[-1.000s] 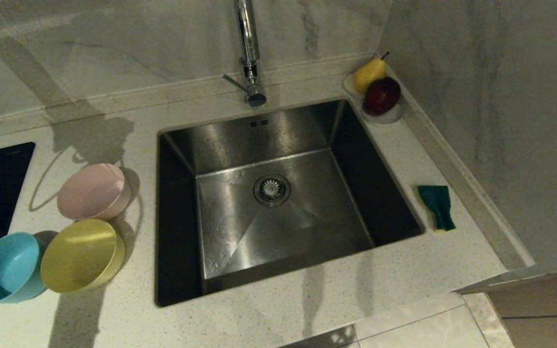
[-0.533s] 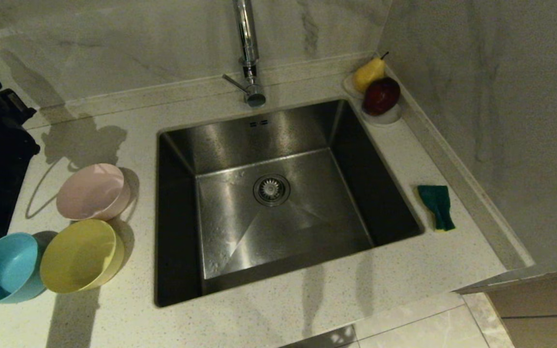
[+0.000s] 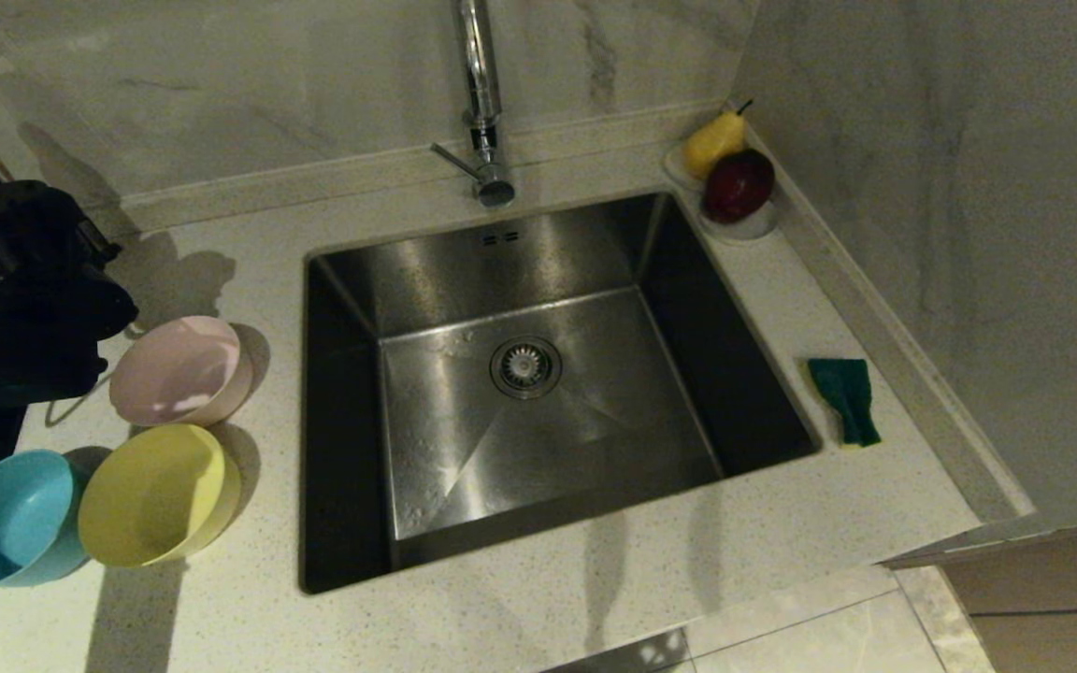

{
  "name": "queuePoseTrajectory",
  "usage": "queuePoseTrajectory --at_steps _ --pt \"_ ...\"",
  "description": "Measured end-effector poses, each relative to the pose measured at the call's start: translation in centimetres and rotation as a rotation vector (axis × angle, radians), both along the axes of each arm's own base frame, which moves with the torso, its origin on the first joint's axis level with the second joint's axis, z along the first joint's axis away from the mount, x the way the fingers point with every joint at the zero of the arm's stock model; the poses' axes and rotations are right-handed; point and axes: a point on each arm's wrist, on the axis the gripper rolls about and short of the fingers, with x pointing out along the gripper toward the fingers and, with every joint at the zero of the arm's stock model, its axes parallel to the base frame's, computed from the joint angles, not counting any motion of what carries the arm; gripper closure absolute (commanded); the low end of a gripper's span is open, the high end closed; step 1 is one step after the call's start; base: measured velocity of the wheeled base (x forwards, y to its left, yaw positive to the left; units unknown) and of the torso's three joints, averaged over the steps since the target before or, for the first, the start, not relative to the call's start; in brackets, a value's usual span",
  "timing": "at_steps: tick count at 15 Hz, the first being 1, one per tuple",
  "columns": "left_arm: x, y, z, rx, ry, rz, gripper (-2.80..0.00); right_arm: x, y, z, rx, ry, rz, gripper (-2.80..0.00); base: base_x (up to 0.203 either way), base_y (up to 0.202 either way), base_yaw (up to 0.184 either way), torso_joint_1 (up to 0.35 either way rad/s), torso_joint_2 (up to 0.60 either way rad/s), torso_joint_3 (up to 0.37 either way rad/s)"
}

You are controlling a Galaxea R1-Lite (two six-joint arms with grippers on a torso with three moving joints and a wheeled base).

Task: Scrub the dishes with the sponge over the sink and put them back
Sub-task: Place the dish soap on the table

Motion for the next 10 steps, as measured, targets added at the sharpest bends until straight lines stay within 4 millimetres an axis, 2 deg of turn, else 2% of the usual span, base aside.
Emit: queuePoseTrajectory --at_steps 6,10 --pt "1.8 0.2 -1.9 0.001 -0.027 -0.004 0.0 0.0 0.0 0.0 0.0 0.0 0.0 0.0 0.0 0.0 0.0 0.0 0.0 0.0" --pt "2.1 0.3 -1.5 0.018 -0.069 -0.003 0.0 0.0 0.0 0.0 0.0 0.0 0.0 0.0 0.0 0.0 0.0 0.0 0.0 0.0"
